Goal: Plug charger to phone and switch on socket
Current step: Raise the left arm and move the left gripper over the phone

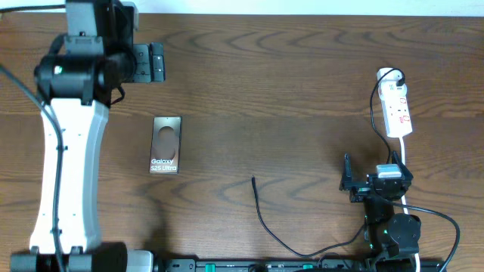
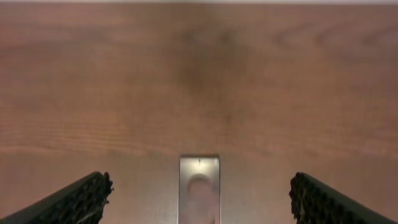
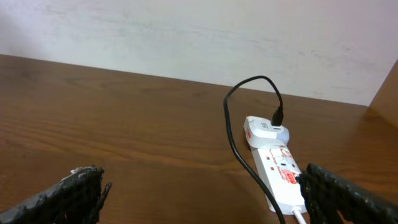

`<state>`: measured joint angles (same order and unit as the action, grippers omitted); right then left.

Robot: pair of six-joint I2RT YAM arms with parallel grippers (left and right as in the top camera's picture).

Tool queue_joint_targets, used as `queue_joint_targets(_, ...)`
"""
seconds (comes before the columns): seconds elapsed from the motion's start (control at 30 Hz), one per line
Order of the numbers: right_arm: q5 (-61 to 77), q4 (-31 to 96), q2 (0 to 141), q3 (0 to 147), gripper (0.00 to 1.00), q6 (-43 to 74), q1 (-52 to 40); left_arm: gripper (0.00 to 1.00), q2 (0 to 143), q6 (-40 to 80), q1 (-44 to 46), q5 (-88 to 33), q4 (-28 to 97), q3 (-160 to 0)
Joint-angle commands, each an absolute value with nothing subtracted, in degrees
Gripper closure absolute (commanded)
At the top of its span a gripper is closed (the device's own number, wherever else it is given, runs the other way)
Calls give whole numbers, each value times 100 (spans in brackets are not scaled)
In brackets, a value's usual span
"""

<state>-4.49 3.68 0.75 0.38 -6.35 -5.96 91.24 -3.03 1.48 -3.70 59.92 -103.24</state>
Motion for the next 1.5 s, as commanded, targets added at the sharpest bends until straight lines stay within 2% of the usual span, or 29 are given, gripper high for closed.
queue_joint_targets(0.0, -436, 392, 67, 32, 1, -672, -600, 6, 9417, -338, 104, -386, 6370, -10466)
queue_joint_targets(0.23, -436, 392, 69, 32, 1, -672, -600, 6, 9758, -340, 104, -381, 7102, -10457)
queue_joint_targets(0.83, -436, 392, 71, 32, 1, -672, -600, 6, 9806, -279, 104, -403, 7247, -10394)
queue_joint_targets(1.13, -436, 392, 71, 32, 1, -672, -600, 6, 9808, -279, 104, -401, 7118, -9577)
queue_joint_targets(1.47, -436, 392, 71, 32, 1, -672, -600, 6, 9808, -279, 104, -397, 6377, -8335)
